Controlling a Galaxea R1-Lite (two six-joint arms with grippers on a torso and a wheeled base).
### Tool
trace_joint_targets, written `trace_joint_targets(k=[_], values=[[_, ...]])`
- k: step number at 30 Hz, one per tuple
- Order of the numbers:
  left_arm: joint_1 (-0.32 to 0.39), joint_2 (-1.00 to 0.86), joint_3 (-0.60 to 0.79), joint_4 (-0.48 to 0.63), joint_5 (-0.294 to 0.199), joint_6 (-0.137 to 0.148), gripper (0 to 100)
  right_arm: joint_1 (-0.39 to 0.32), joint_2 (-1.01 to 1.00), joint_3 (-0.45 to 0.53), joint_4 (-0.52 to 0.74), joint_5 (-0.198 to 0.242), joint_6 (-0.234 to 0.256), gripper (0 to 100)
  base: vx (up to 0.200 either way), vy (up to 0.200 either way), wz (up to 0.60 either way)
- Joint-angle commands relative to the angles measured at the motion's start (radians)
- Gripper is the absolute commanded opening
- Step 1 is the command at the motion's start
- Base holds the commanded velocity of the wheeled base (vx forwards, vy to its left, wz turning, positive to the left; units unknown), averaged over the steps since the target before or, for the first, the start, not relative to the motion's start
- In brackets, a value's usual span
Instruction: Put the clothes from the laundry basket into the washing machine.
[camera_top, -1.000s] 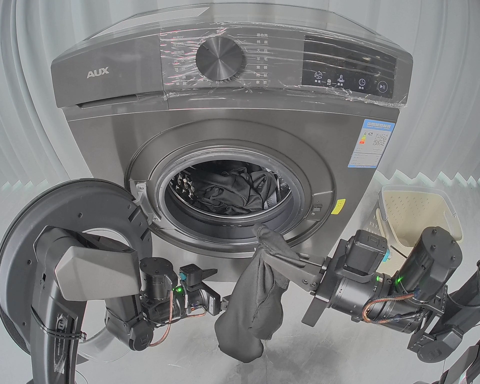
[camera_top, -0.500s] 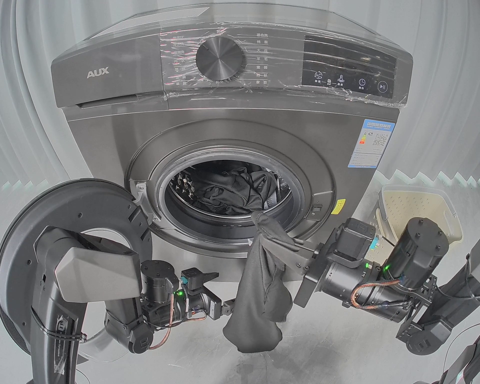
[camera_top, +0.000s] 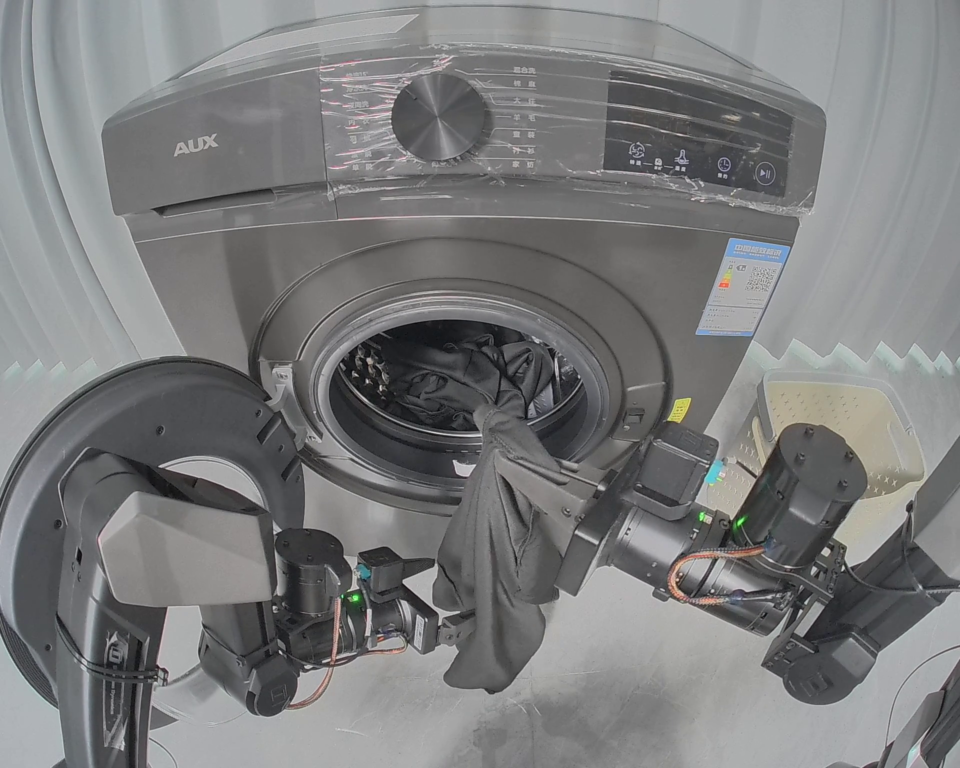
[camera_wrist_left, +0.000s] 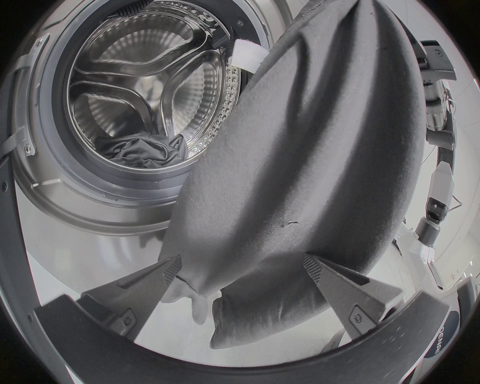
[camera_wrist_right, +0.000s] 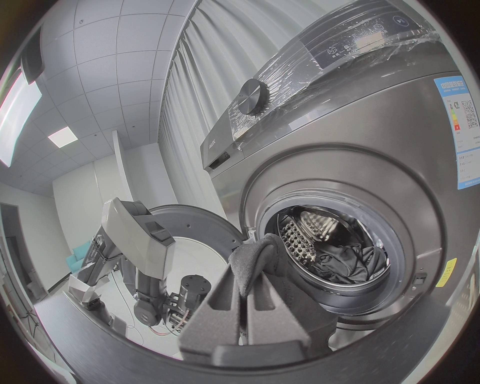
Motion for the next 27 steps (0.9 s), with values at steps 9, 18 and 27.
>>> trace_joint_targets(k=[9, 18, 27], values=[[0.004, 0.057, -0.052, 0.0, 0.011, -0.008, 100, 0.026, -0.041, 0.039, -0.002, 0.002, 0.005, 0, 0.0, 0.0, 0.0], [0.012, 0.097, -0.122, 0.002, 0.061, -0.017, 0, 0.043, -0.067, 0.079, -0.01, 0.002, 0.008, 0, 0.0, 0.0, 0.0], [0.019, 0.141, -0.175, 0.002, 0.074, -0.022, 0, 0.048, -0.088, 0.111, -0.01, 0.003, 0.008, 0, 0.0, 0.0, 0.0]])
